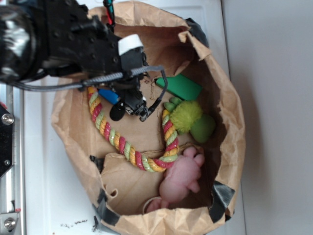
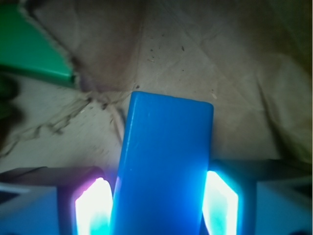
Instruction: Grab the blue block.
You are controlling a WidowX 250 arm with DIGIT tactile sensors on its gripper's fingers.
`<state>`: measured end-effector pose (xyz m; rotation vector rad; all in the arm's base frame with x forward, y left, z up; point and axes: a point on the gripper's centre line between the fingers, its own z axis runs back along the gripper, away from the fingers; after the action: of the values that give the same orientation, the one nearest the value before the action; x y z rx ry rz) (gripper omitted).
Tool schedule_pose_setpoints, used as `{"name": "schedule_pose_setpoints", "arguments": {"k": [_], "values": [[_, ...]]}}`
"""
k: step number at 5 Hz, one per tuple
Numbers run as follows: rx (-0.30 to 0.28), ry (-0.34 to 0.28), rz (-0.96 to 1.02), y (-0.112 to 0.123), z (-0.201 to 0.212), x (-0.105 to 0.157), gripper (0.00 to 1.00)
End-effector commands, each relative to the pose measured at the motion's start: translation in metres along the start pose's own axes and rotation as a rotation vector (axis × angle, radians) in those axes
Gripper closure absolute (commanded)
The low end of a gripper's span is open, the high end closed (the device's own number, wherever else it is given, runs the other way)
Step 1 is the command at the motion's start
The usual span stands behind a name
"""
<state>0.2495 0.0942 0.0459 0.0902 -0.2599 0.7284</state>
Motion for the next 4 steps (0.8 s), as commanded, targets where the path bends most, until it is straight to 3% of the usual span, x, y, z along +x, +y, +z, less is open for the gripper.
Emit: {"name": "schedule_pose_setpoints", "arguments": {"k": [1, 3, 4], "values": [[-0.128, -0.032, -0.104, -0.016, 0.071, 0.023, 1.0], [-0.187, -0.064, -0.435, -0.04, 0.127, 0.008, 1.0], [-0.2, -0.06, -0.486, -0.049, 0.143, 0.01, 1.0]]}}
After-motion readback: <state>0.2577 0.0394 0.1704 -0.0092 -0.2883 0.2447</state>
